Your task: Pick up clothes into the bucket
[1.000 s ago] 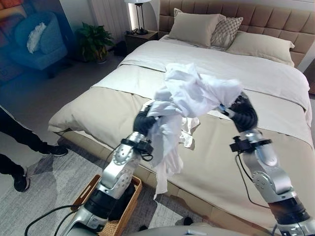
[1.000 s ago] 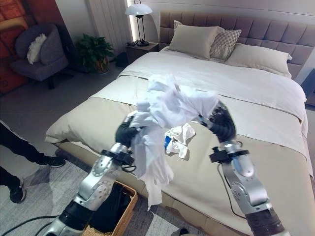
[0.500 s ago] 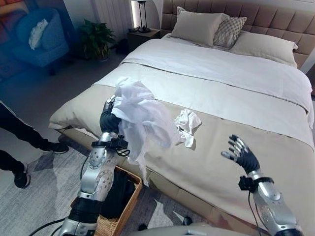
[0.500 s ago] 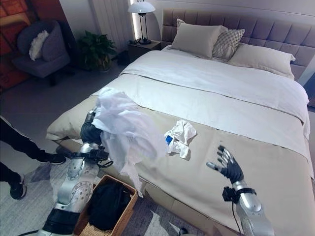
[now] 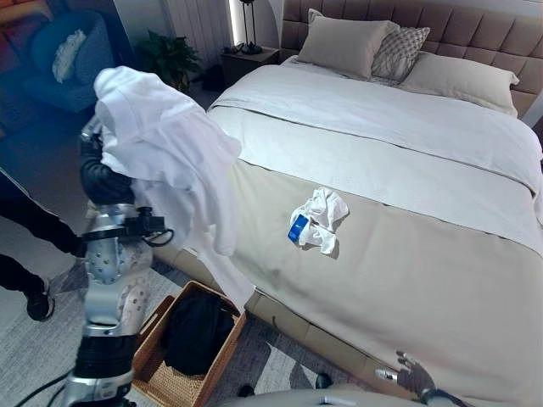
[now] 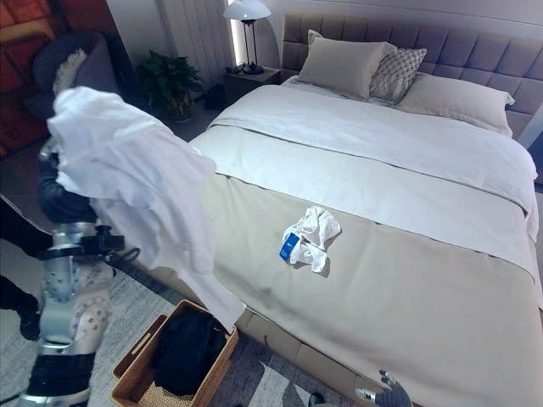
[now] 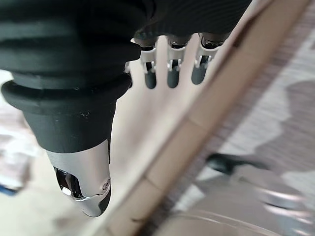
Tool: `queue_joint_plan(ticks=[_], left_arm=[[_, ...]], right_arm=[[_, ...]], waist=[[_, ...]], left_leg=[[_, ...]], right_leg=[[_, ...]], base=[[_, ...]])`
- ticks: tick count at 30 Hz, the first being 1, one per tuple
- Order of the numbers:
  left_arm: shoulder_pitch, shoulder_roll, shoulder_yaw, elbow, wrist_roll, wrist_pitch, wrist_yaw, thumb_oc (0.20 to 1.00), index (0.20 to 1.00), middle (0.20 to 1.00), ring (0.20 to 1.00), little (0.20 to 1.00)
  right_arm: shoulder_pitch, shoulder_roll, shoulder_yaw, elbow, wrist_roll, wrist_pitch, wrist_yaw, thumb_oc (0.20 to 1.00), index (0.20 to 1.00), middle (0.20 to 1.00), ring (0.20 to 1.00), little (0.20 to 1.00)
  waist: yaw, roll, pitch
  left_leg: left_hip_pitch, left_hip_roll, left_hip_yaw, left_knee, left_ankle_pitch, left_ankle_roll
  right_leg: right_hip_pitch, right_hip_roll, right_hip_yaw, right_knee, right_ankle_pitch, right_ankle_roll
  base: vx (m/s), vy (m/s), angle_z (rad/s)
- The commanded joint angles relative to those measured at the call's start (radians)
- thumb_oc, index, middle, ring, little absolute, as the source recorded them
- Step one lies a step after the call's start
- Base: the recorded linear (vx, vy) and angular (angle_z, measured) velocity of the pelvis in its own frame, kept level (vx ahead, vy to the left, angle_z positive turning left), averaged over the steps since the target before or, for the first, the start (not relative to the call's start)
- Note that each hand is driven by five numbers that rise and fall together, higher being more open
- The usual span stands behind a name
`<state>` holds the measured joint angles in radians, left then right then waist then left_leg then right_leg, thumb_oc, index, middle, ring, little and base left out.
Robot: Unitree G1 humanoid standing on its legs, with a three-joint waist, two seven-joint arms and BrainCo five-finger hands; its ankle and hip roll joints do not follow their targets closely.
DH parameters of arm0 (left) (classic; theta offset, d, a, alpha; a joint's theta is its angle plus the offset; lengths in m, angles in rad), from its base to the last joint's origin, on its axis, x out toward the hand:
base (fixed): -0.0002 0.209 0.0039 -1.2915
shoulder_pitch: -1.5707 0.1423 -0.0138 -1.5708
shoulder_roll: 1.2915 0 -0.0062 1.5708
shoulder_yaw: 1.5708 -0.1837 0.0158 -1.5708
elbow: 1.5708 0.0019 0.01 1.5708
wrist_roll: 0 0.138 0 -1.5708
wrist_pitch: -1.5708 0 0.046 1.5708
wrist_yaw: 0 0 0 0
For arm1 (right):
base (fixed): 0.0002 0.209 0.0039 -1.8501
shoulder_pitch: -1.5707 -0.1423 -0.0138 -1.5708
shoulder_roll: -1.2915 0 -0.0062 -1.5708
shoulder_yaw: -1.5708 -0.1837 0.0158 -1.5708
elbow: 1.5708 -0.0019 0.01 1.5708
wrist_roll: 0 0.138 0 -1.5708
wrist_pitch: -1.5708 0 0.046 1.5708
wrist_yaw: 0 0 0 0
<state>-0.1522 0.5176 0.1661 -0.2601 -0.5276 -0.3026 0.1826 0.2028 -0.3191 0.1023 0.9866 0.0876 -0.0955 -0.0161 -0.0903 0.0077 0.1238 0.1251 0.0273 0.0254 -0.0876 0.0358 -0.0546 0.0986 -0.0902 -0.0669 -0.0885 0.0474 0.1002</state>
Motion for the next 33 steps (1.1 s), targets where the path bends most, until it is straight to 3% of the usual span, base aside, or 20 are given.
queue_joint_plan(ticks=[1, 12, 25, 29, 33], left_arm=[[-0.083, 0.083, 0.092, -0.029, 0.063, -0.113, 0.054, 0.2, 0.2, 0.2, 0.2, 0.2], [0.05, 0.114, 0.226, 0.02, 0.106, -0.135, 0.113, 0.2, 0.2, 0.2, 0.2, 0.2], [0.192, -0.059, 0.206, 0.128, 0.08, -0.101, 0.105, 0.2, 0.2, 0.2, 0.2, 0.2], [0.194, -0.075, 0.176, 0.214, 0.186, -0.086, 0.155, 0.2, 0.2, 0.2, 0.2, 0.2], [0.174, -0.034, 0.135, 0.348, 0.32, -0.053, 0.214, 0.2, 0.2, 0.2, 0.2, 0.2]], right_arm=[[-0.009, 0.012, 0.043, 0.023, -0.026, -0.027, -0.008, 1.0, 1.0, 1.0, 1.0, 1.0], [-0.013, 0.005, 0.016, -0.046, 0.041, -0.067, -0.016, 1.0, 1.0, 1.0, 1.0, 1.0], [-0.035, -0.005, 0.006, -0.098, 0.064, -0.094, -0.03, 1.0, 1.0, 1.0, 1.0, 1.0], [-0.033, -0.003, -0.014, -0.135, 0.104, -0.111, -0.042, 1.0, 1.0, 1.0, 1.0, 1.0], [-0.04, -0.012, -0.009, -0.165, 0.123, -0.128, -0.049, 1.0, 1.0, 1.0, 1.0, 1.0]], waist=[[0.0, -0.039, -0.022], [0.016, -0.045, 0.012], [0.039, -0.066, 0.103], [0.037, -0.077, 0.131], [0.033, -0.094, 0.162]], left_leg=[[-0.043, -0.046, -0.019, 0.115, -0.11, 0.021], [-0.077, -0.044, -0.018, 0.132, -0.108, 0.019], [-0.176, -0.044, -0.049, 0.221, -0.119, 0.022], [-0.211, -0.039, -0.064, 0.224, -0.106, 0.022], [-0.254, -0.029, -0.076, 0.231, -0.092, 0.018]], right_leg=[[-0.045, -0.057, -0.03, 0.141, -0.063, 0.047], [-0.079, -0.054, -0.027, 0.148, -0.057, 0.046], [-0.166, -0.043, -0.03, 0.239, -0.084, 0.027], [-0.212, -0.04, -0.041, 0.278, -0.09, 0.02], [-0.263, -0.036, -0.053, 0.305, -0.092, 0.019]], base=[[0.0, 0.0, 0.0], [0.0, 0.0, 0.0], [-0.04, -0.002, 0.02], [-0.07, -0.019, 0.16], [-0.06, -0.024, 0.07]])
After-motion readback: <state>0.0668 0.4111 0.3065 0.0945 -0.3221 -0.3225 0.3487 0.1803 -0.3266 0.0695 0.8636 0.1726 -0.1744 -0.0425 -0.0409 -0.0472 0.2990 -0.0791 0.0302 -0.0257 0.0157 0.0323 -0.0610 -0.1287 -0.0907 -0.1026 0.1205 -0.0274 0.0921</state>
